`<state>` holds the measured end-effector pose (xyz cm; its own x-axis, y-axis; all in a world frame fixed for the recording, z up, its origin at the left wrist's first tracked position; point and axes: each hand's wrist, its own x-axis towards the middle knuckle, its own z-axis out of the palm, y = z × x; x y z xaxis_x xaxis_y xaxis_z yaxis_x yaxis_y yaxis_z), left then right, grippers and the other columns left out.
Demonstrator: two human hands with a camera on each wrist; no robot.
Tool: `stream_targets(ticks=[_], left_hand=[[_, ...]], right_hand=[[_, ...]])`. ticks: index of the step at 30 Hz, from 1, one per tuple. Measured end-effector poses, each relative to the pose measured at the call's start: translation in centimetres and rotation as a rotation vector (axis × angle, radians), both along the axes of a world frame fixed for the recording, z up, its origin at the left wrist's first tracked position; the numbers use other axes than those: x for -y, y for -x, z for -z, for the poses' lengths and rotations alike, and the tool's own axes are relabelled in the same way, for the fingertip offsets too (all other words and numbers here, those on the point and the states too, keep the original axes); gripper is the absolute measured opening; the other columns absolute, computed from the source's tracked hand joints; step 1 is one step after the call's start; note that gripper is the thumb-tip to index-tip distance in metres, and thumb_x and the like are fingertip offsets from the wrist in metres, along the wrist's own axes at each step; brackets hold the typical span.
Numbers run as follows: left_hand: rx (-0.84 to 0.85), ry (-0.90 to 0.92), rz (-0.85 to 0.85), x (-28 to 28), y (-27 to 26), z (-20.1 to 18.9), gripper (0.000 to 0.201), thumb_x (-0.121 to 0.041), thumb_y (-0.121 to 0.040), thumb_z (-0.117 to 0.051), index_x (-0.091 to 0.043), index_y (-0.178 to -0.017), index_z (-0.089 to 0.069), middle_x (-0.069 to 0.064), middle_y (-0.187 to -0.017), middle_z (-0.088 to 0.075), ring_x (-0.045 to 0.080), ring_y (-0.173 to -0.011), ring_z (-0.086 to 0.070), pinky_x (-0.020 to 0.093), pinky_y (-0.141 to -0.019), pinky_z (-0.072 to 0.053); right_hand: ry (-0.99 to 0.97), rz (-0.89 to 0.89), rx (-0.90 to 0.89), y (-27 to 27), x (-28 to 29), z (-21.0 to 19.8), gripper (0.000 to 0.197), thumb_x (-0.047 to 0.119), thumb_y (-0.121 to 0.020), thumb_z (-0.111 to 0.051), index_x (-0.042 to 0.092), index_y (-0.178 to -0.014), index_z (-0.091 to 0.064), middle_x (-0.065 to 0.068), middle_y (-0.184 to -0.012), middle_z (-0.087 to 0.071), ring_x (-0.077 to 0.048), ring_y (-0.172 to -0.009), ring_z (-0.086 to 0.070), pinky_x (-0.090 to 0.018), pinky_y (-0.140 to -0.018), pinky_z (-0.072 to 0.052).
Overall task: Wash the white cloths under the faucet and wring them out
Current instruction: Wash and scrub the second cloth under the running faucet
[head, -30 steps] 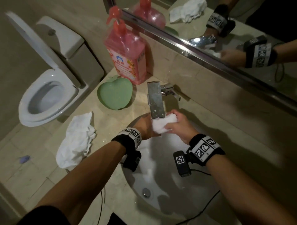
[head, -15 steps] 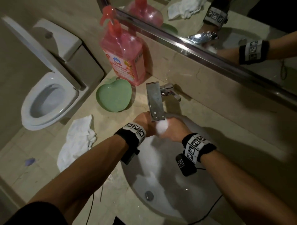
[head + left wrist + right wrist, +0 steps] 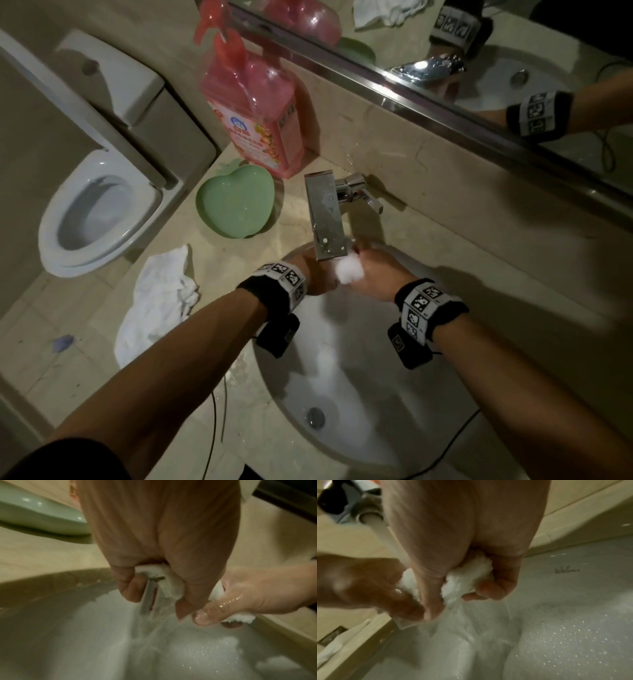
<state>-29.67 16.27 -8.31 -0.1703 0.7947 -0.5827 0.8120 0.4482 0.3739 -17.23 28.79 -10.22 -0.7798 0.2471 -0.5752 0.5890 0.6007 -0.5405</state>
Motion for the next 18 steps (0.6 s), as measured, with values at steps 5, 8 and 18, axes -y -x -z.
stream_targets(ticks=[5, 8, 18], left_hand=[[0.228, -0.154, -0.176, 2.9, 0.9, 0.5, 0.083, -0.036, -0.08, -0.078, -0.016, -0.149, -0.037, 0.011, -0.147, -0.045, 0.031, -0.133, -0.046, 0.041, -0.11, -0.039], [0.287, -0.123, -0.29, 4.2, 1.5, -0.2, 0.094, -0.046, -0.072, -0.082, -0.016, -0.146, -0.032, 0.008, -0.141, -0.047, 0.027, -0.124, -0.052, 0.044, -0.104, -0.046], [0.005, -0.204, -0.362, 7.1, 1.6, -2.2, 0.04, -0.045, -0.105, -0.028, -0.017, -0.113, -0.054, 0.013, -0.104, -0.068, 0.032, -0.092, -0.063, 0.033, -0.076, -0.042]], right_hand=[[0.162, 0.0, -0.149, -0.6, 0.0, -0.2, 0.087, 0.061, -0.068, -0.083, 0.022, -0.136, -0.044, 0.001, -0.125, -0.061, -0.019, -0.109, -0.061, -0.043, -0.094, -0.053], [0.207, -0.026, -0.2, -0.7, 0.7, -0.7, 0.064, 0.054, -0.079, -0.079, 0.019, -0.128, -0.06, -0.002, -0.116, -0.067, -0.021, -0.104, -0.063, -0.039, -0.09, -0.052], [-0.065, -0.123, -0.233, 1.3, 4.2, -2.3, 0.038, 0.03, -0.109, -0.035, 0.028, -0.077, -0.055, -0.007, -0.083, -0.057, -0.021, -0.073, -0.05, -0.031, -0.073, -0.033]])
